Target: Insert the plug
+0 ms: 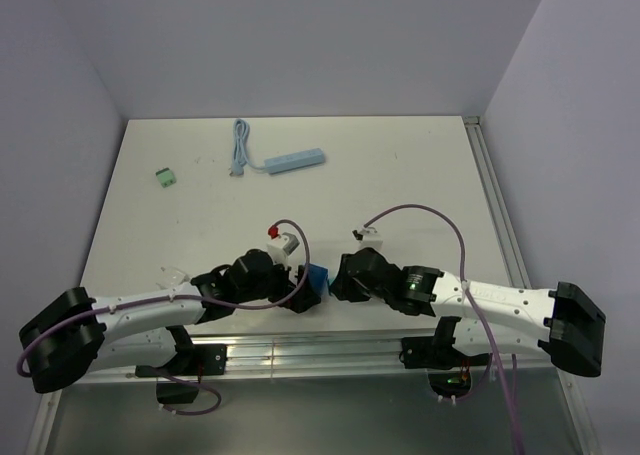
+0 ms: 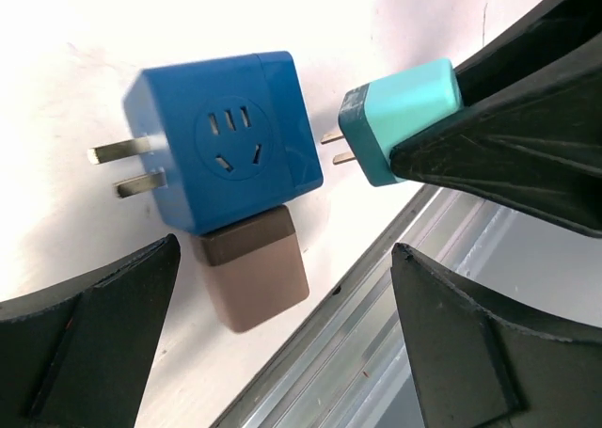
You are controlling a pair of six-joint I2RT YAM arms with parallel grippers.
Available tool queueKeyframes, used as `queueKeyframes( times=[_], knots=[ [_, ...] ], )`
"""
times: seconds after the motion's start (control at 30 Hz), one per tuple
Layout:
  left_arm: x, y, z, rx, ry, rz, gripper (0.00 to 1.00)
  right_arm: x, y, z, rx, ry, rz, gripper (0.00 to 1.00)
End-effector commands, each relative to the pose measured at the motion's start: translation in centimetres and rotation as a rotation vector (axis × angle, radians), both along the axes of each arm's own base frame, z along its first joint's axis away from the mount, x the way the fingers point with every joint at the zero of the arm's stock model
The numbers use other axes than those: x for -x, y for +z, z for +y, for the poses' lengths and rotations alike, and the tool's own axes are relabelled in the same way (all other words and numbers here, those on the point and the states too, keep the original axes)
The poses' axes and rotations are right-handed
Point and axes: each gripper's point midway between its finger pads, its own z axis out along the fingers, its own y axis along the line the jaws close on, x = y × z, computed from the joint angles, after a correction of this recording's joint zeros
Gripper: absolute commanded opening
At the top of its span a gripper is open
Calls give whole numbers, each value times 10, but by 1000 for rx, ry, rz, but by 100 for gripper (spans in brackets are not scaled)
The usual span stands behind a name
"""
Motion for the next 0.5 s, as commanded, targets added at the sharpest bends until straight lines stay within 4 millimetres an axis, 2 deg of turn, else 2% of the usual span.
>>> queueKeyframes(
  times=[0.0,0.1,0.23,0.27,0.43,0.47],
  knots=[
    [-9,13,6,-42,45,-69,100,-6,12,-3,-20,-33,-48,0],
    [-15,20,7,-66,64,-116,100,-9,17,-13,-12,-76,-61,0],
    [-18,25,0,-95,68,-170,99,-13,20,-36,7,-180,-42,0],
    [-19,22,-1,-117,67,-174,100,-12,19,-43,22,-199,-32,0],
    [-23,24,-13,-168,73,-237,99,-10,29,-55,-15,-243,-43,0],
    [-22,19,-13,-193,69,-238,100,-10,30,-56,-20,-246,-44,0]
  ],
)
